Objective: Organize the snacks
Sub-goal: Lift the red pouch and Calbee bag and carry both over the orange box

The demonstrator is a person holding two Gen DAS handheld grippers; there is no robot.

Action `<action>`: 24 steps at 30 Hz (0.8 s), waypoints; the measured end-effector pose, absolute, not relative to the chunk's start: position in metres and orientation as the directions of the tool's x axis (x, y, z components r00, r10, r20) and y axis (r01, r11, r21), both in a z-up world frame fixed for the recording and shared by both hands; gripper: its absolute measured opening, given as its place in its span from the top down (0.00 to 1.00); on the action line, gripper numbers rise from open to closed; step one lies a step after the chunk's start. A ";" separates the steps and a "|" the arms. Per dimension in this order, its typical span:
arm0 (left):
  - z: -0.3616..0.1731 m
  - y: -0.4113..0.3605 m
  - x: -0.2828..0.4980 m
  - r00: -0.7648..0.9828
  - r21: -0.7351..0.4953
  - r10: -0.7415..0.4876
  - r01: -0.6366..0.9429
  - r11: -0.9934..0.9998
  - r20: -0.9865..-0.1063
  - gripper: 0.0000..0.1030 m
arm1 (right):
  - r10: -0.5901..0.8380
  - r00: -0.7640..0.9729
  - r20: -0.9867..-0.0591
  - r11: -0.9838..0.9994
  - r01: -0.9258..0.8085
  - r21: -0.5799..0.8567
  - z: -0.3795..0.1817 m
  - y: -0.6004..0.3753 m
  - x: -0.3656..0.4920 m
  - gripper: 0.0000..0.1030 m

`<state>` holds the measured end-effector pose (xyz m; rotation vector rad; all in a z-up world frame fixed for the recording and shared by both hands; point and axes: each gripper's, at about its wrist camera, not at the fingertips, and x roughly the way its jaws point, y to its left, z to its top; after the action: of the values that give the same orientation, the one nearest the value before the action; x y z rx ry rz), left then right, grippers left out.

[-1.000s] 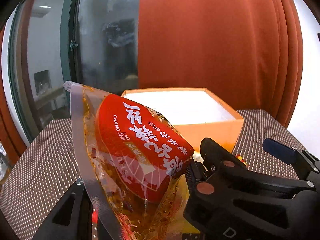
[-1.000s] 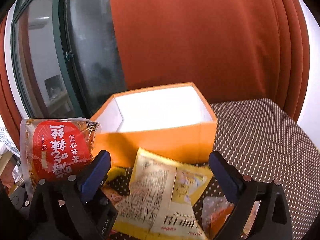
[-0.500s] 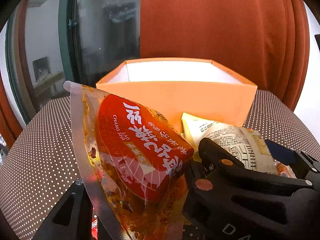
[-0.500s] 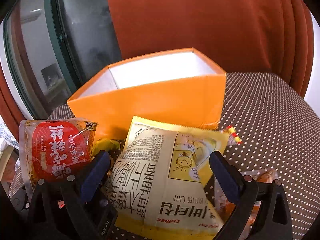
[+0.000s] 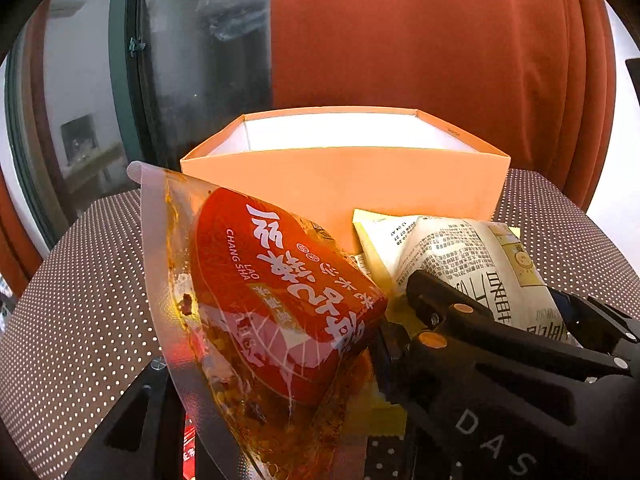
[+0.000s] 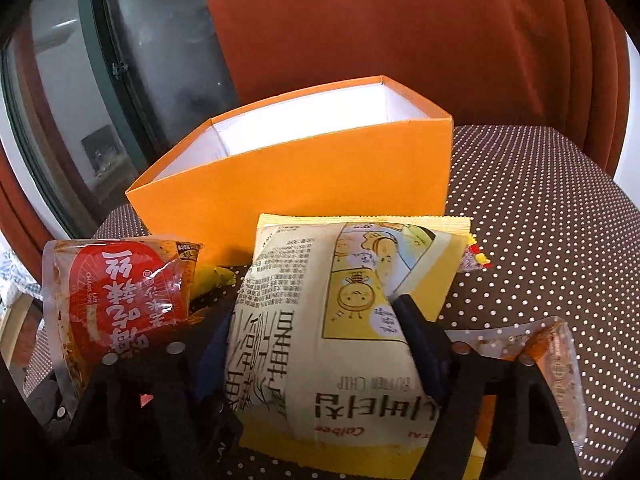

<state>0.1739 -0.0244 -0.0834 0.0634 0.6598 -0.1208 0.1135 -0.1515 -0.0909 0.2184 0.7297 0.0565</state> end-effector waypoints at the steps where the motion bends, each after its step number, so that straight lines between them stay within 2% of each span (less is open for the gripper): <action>1: -0.084 -0.023 0.172 0.785 0.020 -0.093 0.132 0.991 -0.613 0.61 | 0.126 0.747 -0.653 0.976 0.023 0.215 -0.089 -0.151 0.112 0.27; 10: -0.065 -0.022 0.158 0.814 0.020 -0.103 0.139 0.990 -0.571 0.61 | 0.123 0.777 -0.617 0.979 0.006 0.202 -0.067 -0.153 0.096 0.32; 24: -0.015 -0.019 0.148 0.870 0.032 -0.084 0.113 0.993 -0.485 0.61 | 0.140 0.831 -0.538 0.979 -0.035 0.202 -0.011 -0.151 0.089 0.32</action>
<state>0.1483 -0.0192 -0.0149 0.0603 0.5044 -0.1031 0.0892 -0.1509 -0.0108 0.1874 0.5825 0.0932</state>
